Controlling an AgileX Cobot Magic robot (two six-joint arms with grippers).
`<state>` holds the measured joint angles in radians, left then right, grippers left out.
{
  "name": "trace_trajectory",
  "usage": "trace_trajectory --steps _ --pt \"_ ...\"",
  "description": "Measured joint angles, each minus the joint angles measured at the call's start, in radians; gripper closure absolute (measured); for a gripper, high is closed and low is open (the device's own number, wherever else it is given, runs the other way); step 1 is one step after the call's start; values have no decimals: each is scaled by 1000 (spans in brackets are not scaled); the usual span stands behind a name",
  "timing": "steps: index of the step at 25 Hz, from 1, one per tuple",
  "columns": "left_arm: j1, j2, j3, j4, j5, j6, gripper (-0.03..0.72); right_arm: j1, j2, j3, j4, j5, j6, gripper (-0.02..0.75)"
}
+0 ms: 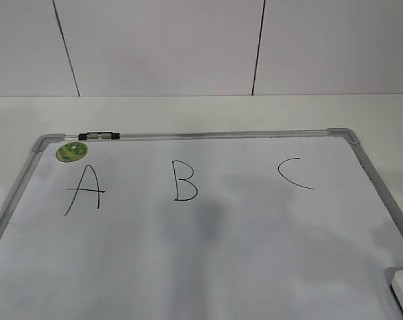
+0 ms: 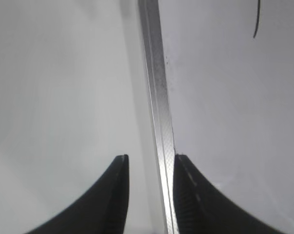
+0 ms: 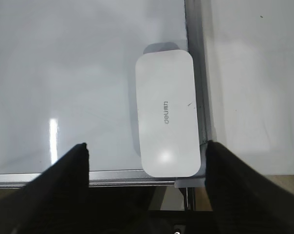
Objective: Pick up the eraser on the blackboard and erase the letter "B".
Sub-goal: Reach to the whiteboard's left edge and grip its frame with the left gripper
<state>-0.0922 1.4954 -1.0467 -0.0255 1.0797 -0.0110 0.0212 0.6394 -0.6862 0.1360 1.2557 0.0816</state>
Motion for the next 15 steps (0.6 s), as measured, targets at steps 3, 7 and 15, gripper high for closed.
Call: trace_trajectory --steps 3,7,15 --pt "0 73 0 0 -88 0 450 0 0 0 2 0 0 166" --pt "0 142 0 0 -178 0 450 0 0 0 2 0 0 166" --pt "0 236 -2 0 -260 0 450 0 0 0 2 0 0 166"
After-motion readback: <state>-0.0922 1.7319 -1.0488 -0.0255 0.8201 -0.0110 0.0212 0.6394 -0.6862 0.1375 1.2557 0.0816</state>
